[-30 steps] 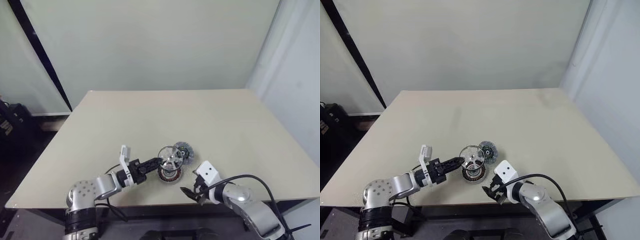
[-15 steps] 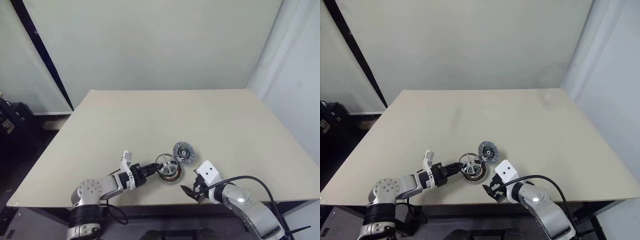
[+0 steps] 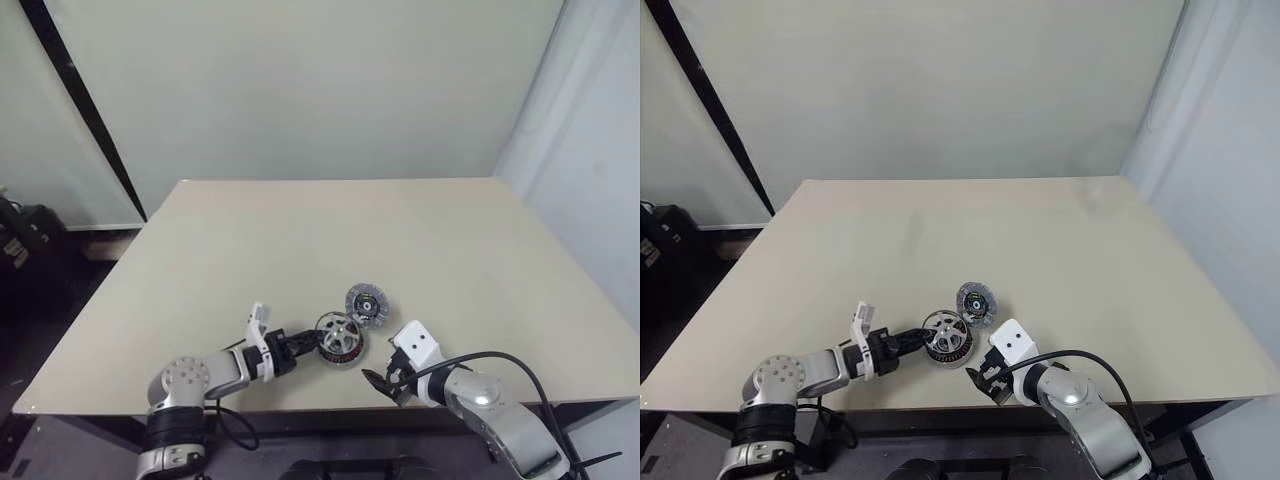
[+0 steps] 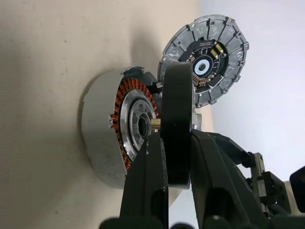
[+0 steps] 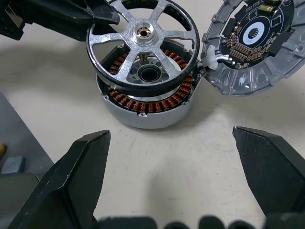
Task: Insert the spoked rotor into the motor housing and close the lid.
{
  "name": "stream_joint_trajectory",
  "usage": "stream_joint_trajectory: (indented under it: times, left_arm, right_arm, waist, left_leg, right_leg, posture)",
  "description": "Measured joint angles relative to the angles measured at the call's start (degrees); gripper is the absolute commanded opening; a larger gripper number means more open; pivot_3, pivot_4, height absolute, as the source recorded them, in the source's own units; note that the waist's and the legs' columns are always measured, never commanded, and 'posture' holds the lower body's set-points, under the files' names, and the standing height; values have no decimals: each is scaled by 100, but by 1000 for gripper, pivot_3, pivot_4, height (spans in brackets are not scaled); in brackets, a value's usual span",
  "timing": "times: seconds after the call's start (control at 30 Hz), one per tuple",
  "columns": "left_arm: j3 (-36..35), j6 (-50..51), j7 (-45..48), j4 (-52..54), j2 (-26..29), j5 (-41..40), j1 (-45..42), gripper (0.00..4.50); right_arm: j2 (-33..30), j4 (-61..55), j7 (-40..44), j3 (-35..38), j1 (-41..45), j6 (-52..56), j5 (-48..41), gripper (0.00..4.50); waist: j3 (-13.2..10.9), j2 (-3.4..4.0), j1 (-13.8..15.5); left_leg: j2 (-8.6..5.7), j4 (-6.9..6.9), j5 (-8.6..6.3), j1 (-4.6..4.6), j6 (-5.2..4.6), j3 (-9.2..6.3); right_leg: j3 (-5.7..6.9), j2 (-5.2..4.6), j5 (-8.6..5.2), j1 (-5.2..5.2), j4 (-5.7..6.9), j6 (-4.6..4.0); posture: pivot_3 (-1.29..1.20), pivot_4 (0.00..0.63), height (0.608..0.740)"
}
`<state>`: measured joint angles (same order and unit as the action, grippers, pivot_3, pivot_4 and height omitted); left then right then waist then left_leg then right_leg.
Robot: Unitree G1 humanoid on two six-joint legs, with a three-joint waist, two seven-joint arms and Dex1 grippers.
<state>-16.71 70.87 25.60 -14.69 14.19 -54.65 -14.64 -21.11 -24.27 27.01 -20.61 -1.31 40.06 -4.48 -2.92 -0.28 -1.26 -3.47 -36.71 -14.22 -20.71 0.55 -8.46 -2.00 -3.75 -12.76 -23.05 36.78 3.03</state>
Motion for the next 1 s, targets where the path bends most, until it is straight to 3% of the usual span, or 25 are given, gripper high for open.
stream_joint_trajectory:
  times: [0.13,0.53,0.77,1.0]
  left_arm:
    - [50,50,68,-64,-1,52,-23,256]
    - [67,59,208,-98,-62,184,-218,4431]
    - [108,115,182,267,176,256,-171,4490]
    - [-57,175,199,1281,588,89,-169,4490]
  right_arm:
    - [3,0,-30,0,0,-17,0,4500]
    - [11,1,-71,0,3,-47,1,4500]
    - [20,6,-69,-3,4,-61,3,4500]
    - [19,20,-62,-12,11,-119,3,4500]
  waist:
    - [0,0,-1]
    - [0,-1,2]
    - [-1,-2,-28]
    - [-5,-8,-11]
  left_leg:
    - [0,1,1,0,-1,0]
    - [0,0,2,3,-4,-1]
    - [6,-4,-5,4,9,-1]
    - [4,9,2,-3,-3,-1]
  right_leg:
    - [0,0,0,0,0,0]
    - [1,1,1,3,0,2]
    - [-3,1,0,9,1,0]
    - [-4,-2,2,-12,1,3]
  posture:
    - [0,0,740]
    - [0,0,740]
    - [0,0,740]
    - [0,0,740]
